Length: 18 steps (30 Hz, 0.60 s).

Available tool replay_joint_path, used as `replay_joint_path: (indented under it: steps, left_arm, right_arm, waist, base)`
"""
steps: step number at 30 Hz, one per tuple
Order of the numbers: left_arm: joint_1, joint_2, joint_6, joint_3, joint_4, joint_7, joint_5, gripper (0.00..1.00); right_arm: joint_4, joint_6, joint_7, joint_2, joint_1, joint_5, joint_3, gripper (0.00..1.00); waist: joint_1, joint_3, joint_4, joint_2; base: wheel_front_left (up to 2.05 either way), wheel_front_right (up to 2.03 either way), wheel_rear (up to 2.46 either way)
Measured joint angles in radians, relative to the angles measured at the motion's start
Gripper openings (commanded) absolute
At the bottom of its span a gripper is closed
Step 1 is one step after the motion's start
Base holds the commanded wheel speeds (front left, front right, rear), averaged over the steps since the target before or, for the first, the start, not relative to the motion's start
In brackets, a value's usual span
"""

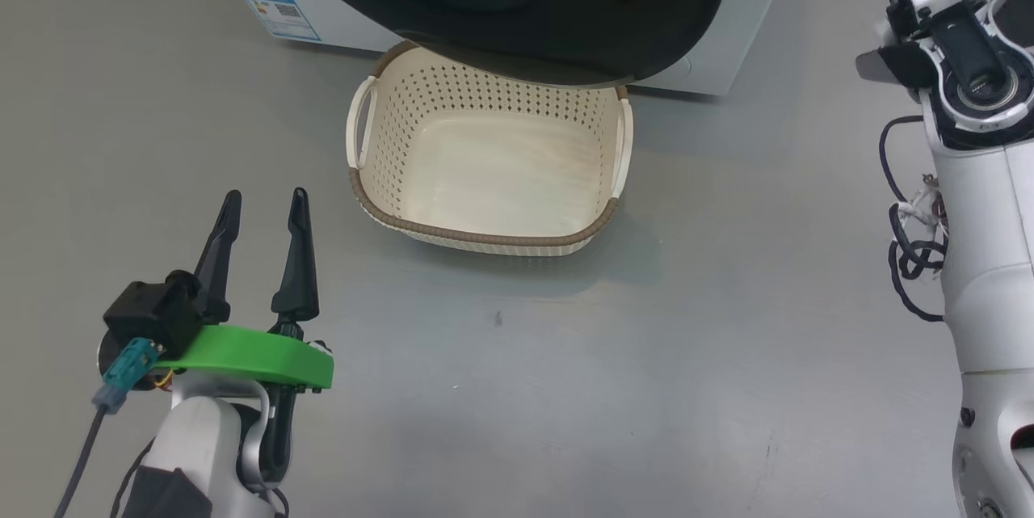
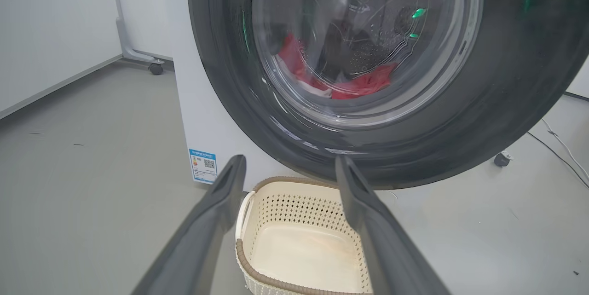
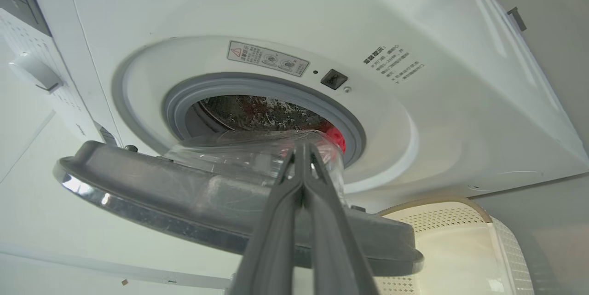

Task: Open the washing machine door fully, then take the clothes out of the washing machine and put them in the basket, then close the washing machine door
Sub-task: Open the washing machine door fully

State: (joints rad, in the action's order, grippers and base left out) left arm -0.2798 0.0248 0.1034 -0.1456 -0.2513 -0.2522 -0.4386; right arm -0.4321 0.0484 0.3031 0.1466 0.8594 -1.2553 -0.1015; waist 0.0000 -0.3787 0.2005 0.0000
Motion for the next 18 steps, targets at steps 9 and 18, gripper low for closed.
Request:
replay_joint_path:
  steps: [9, 18]
  left_arm:
    - [-0.013, 0.000, 0.000, 0.004, -0.002, 0.000, -0.003, 1.00]
    - [-0.030, -0.001, 0.003, -0.002, -0.005, 0.000, -0.026, 1.00]
  right_arm:
    - [-0.047, -0.079, 0.122, -0.013, 0.070, -0.099, 0.030, 0.00]
    - [-0.079, -0.140, 0.204, -0.005, 0.111, -0.128, 0.038, 0.00]
  waist:
    - [0.0000, -0.022, 0.039, 0.0000]
    - [0.0000, -0.035, 0.061, 0.0000]
  base:
    - [0.00, 0.00, 0.00]
    - [0.00, 0.00, 0.00]
